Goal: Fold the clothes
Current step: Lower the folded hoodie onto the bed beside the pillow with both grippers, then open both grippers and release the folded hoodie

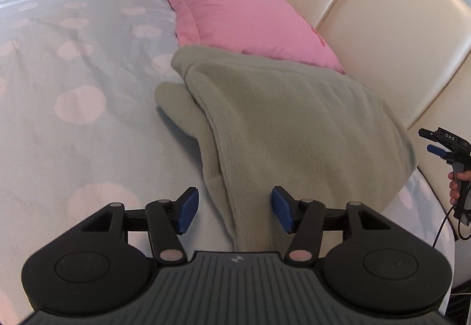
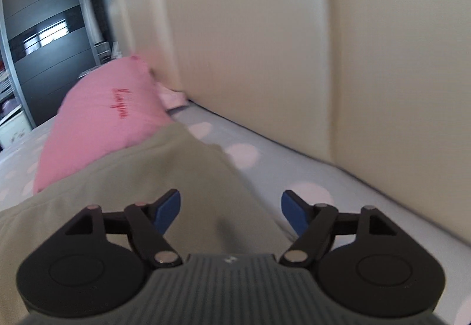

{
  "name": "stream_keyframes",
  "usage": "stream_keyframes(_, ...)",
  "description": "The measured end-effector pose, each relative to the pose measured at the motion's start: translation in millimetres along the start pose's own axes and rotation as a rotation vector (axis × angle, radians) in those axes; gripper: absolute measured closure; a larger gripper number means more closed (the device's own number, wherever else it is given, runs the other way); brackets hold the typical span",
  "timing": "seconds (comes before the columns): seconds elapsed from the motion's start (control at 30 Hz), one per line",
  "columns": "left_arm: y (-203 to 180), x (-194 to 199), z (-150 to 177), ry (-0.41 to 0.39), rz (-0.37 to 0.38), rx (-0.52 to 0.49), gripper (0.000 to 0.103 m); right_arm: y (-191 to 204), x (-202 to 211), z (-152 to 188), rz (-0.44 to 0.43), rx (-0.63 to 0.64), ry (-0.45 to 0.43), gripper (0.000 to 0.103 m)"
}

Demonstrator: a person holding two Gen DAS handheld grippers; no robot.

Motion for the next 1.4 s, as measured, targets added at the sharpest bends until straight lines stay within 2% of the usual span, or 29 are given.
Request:
stream_keyframes(0.13,-10.0,-5.0,8.4,0.045,0.018,-0.01,0.05,-27.5,-10.7,30.5,-0.035,-0.17,0.074,0.025)
stream_keyframes(0.23,-16.9,-11.8,13.9,0.073,0.02,-0.03,0.05,-31.9,-24.1,55.2,-0.087,-0.284,0.132,0.025)
stream_keyframes(0.27,-18.4,-13.7,15.5,0.077,0.02,-0.036,0.053,-30.4,-27.9,60.6,-0.107,-0.31,0.128,0.03)
stream_keyframes(0.3,-19.8,-15.7,17.0,0.081,0.021,-0.041,0.063,-28.7,-31.3,65.4,-0.125,-0.334,0.123,0.049)
stream_keyframes(0.33,-22.1,-16.5,18.5,0.084,0.02,-0.05,0.067,-26.1,-32.7,67.7,-0.132,-0.348,0.11,0.062)
stream_keyframes(0.37,-24.9,-16.4,20.0,0.087,0.017,-0.06,0.07,-23.6,-31.8,68.6,-0.118,-0.344,0.098,0.067)
stream_keyframes(0.4,-27.8,-16.4,21.5,0.089,0.015,-0.071,0.076,-20.4,-31.0,65.5,-0.103,-0.323,0.086,0.08)
stream_keyframes(0.43,-30.7,-16.4,22.9,0.091,0.013,-0.081,0.079,-17.3,-30.3,61.7,-0.085,-0.303,0.075,0.087)
stream_keyframes(0.5,-36.4,-16.3,25.8,0.095,0.008,-0.102,0.081,-12.9,-29.6,48.1,-0.031,-0.277,0.054,0.09)
stream_keyframes(0.6,-45.0,-16.2,30.2,0.102,0.002,-0.133,0.081,-14.6,-28.7,36.3,0.005,-0.265,0.043,0.09)
stream_keyframes(0.67,-45.0,-17.8,32.7,0.107,-0.008,-0.139,0.081,-14.2,-38.8,40.3,0.03,-0.253,0.085,0.09)
stream_keyframes(0.8,-46.1,-15.5,32.6,0.125,-0.035,-0.15,0.081,-12.5,-51.1,49.4,0.042,-0.209,0.1,0.088)
stream_keyframes(0.87,-46.6,-14.3,32.5,0.134,-0.049,-0.156,0.079,-17.8,-46.5,50.6,0.043,-0.208,0.113,0.083)
stream_keyframes(0.9,-46.8,-13.7,32.4,0.138,-0.056,-0.158,0.077,-20.3,-41.7,51.2,0.052,-0.2,0.119,0.075)
stream_keyframes(0.93,-47.1,-13.1,32.4,0.143,-0.063,-0.161,0.076,-21.0,-38.2,50.1,0.076,-0.182,0.124,0.063)
stream_keyframes(0.97,-47.3,-12.5,32.4,0.147,-0.07,-0.164,0.075,-22.5,-32.3,50.1,0.101,-0.167,0.127,0.06)
stream_keyframes(1.07,-54.4,10.0,32.8,0.131,-0.093,-0.218,0.075,-27.8,-4.6,50.2,0.145,-0.12,0.12,0.06)
stream_keyframes(1.17,-62.5,35.7,33.2,0.11,-0.116,-0.279,0.075,-22.9,26.6,40.6,0.116,-0.123,0.09,0.06)
stream_keyframes(1.27,-76.3,72.3,27.9,0.053,-0.121,-0.318,0.063,-4.1,65.4,27.6,0.077,-0.088,0.054,0.055)
stream_keyframes(1.3,-81.7,86.4,25.9,0.03,-0.12,-0.326,0.055,6.2,80.4,22.8,0.072,-0.061,0.04,0.05)
stream_keyframes(1.37,-91.8,114.6,22.4,-0.012,-0.115,-0.337,0.05,29.4,112.6,13.4,0.059,-0.007,0.003,0.049)
stream_keyframes(1.4,-96.2,128.6,21.4,-0.029,-0.108,-0.336,0.046,42.1,129.2,8.8,0.054,0.022,-0.017,0.046)
Point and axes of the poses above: each gripper's, at about its wrist camera, not at the fingertips, and x roughly against the way its jaws point, y to its left, z to its underside, the point moved 6 cm from there along -x, roughly the way its jaws point, and after that the axes turned 6 degrees about x, right-handed, at the moved point
